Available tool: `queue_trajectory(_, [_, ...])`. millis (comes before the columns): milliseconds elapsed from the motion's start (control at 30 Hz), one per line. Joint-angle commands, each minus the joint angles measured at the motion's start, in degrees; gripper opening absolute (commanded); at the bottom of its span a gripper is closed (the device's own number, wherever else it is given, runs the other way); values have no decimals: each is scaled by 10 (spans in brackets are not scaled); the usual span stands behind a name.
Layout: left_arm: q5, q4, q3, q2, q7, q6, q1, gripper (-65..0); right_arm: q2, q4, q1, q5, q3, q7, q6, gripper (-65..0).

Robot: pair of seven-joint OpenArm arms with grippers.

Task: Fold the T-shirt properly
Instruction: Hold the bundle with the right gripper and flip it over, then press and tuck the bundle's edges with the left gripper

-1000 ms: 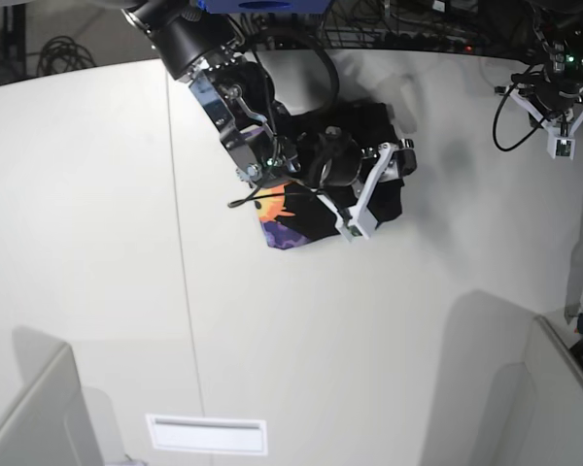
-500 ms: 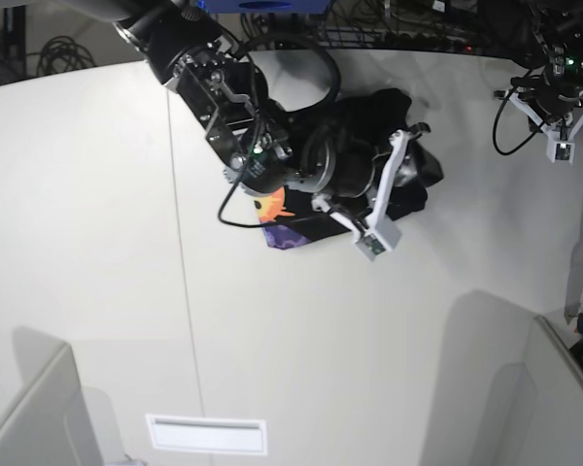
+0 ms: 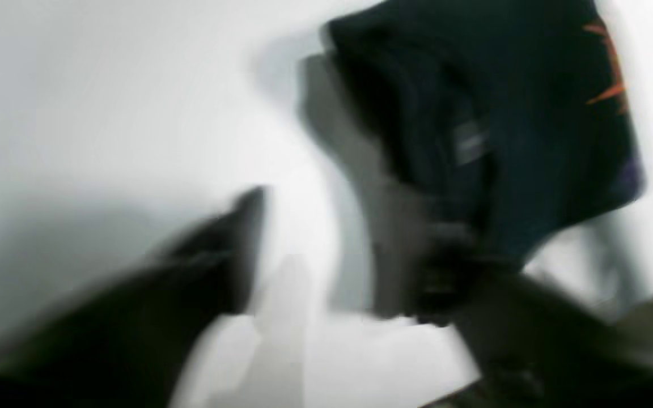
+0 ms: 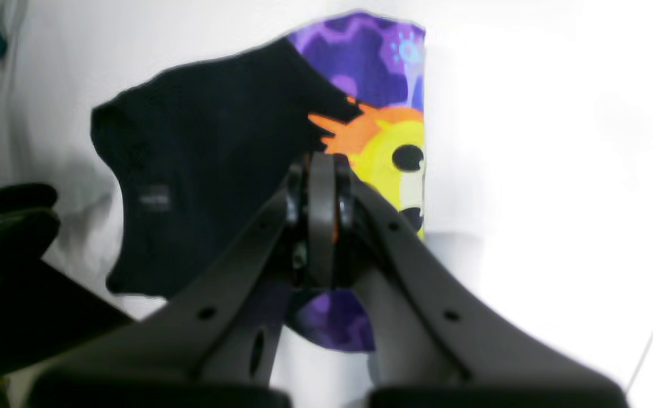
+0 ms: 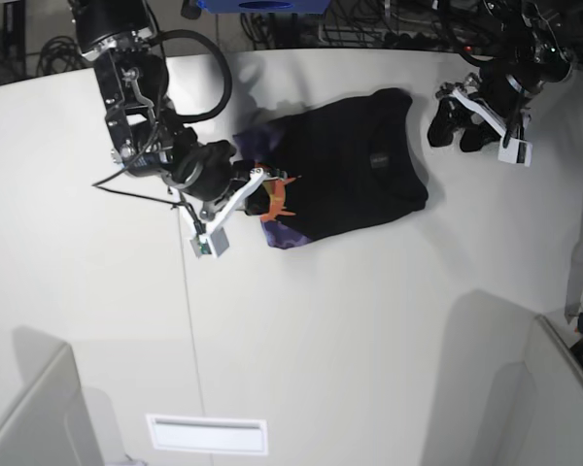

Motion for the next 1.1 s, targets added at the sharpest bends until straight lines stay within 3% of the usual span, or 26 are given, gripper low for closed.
queue_trajectory(0, [-23,-2,9,-5,-9,-4,-6,-165,5,11,1,8,1,9,5,-650])
queue_trajectory(100, [-19,-35,51,-4,-9,-4,-34,-100,8,12,-7,8,1,8,5,-650])
queue_trajectory(367, [-16,-142,105,20,-10,-4,-101,-102,40,14,-16,8,-1,6,6,-650])
queue_trajectory(567, [-15,-206,143,29,-12,4,-128,-105,42,14,-25,8,1,9,6,-650])
queue_trajectory(633, [-15,-214,154,29,-13,36,-129,-165,42,14,-29,8,1,10,6,-650])
queue_trajectory(733, [-15,-224,163,29,-13,86,-129,-400,42,14,-31,8,3,10,6,-650])
queue_trajectory(833, [-15,-221,178,25,-12,113,-133,-650,42,14,-40,8,17,20,6,-650])
queue_trajectory(933, [-15,-224,211,-5,-10,129,-155,-650,39,15,-66,9,58,53,6,-650])
queue_trajectory(1067, [-15,-221,344,-94,-9,192,-211,-650,36,24,-100,9,126,79,6,-650])
